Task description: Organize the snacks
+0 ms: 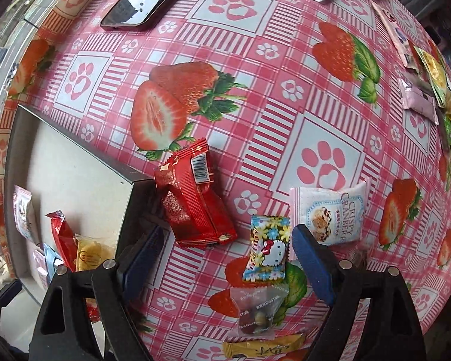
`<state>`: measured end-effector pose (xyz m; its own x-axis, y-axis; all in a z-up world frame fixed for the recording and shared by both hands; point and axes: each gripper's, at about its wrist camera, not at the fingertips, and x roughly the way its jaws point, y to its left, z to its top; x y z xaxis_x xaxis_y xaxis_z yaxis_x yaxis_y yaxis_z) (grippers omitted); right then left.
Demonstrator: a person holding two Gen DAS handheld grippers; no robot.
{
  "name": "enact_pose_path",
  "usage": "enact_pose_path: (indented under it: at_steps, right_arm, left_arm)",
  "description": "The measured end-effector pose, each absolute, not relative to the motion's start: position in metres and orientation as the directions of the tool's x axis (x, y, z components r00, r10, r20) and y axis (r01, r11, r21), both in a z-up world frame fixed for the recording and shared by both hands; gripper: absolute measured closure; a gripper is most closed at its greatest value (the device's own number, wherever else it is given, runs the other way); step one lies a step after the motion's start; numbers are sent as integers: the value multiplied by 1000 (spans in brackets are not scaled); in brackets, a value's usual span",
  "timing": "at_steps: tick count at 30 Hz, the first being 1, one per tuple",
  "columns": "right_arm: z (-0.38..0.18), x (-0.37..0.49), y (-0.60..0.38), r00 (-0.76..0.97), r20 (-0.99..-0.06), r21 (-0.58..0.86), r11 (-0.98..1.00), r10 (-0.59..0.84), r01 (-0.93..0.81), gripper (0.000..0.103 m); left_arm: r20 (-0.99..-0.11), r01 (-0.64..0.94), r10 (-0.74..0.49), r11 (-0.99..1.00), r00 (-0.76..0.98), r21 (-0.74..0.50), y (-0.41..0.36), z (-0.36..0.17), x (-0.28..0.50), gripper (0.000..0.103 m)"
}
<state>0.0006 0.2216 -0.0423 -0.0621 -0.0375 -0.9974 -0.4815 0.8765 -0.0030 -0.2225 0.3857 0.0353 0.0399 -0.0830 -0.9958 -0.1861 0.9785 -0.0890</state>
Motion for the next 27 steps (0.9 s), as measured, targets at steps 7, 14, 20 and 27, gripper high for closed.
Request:
enact_pose_path:
  at_steps: [7, 14, 20, 27]
  right_arm:
    - [-53, 18, 250, -34, -999, 12, 843, -7, -537, 62]
    - [-19, 21, 182, -81, -978, 207, 885, 190, -418, 71]
    - [1, 5, 82, -75, -961, 278, 924, 267, -264, 71]
    - [-6, -42, -16, -113, -966, 247, 962, 234, -114, 71]
  left_arm:
    - [-998, -210, -60, 975, 33, -66, 383, 38, -220, 29]
    - [-997, -81, -52, 995, 53, -56, 340, 47, -199, 29]
    - [-997, 125, -77, 989, 25, -73, 259, 36, -183, 28]
    - [-998, 394, -33, 919, 56, -8, 153, 12, -172, 28]
